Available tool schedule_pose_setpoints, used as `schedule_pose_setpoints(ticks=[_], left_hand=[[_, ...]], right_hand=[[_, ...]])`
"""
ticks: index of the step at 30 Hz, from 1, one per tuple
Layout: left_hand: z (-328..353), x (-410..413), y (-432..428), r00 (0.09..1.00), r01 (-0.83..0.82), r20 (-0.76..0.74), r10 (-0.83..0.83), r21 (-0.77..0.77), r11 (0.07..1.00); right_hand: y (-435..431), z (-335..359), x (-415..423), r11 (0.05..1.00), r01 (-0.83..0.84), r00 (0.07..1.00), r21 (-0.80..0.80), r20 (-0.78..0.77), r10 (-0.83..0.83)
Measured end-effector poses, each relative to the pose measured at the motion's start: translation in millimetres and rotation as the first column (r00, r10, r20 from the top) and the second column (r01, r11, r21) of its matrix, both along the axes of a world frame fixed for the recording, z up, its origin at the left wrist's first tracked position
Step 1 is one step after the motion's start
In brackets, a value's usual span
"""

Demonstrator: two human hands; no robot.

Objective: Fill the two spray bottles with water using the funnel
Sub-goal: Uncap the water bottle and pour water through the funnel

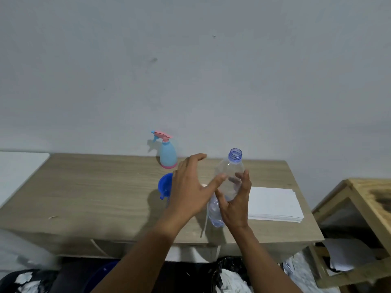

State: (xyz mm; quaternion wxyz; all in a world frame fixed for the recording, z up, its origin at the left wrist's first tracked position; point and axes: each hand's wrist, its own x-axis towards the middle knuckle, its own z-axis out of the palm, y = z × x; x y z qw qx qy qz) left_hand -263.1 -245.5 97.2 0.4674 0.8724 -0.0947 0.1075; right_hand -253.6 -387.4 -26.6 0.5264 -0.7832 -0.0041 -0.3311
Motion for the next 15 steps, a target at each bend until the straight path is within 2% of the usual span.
schedule_pose_setpoints(ticks=[2, 4, 5, 7, 9, 11, 15], left_hand=[[-11, -5, 31, 0.983, -0.098, 0.148, 0.104, -0.049, 0.994], [-27, -8, 63, 0.959, -0.179, 0.214, 0.187, -0.055, 0.982], [-37, -10, 75, 0.957, -0.207, 0.198, 0.21, -0.037, 0.978], [-54, -11, 91, 0.971, -0.232, 0.065, 0.231, 0.022, 0.972], [-69, -10, 95, 0.97, -0.22, -0.097, 0.225, 0.06, 0.974], [-76, -7, 92, 0.958, -0.207, -0.198, 0.208, 0.023, 0.978], [-75, 2, 81, 0.949, -0.231, -0.227, 0.218, -0.034, 0.972]], right_hand=[[-1, 8, 1, 0.999, -0.039, 0.999, -0.009, 0.023, 0.039], [-3, 20, 1, 0.996, -0.068, 0.996, -0.056, 0.047, 0.071], [-3, 29, 1, 0.994, -0.087, 0.995, -0.071, 0.049, 0.091], [-3, 53, -1, 0.986, -0.15, 0.988, -0.075, 0.018, 0.152], [-2, 76, -2, 0.964, -0.238, 0.971, -0.118, -0.061, 0.233], [-1, 92, -3, 0.929, -0.333, 0.937, -0.164, -0.168, 0.307], [0, 110, -5, 0.847, -0.484, 0.848, -0.22, -0.356, 0.392]])
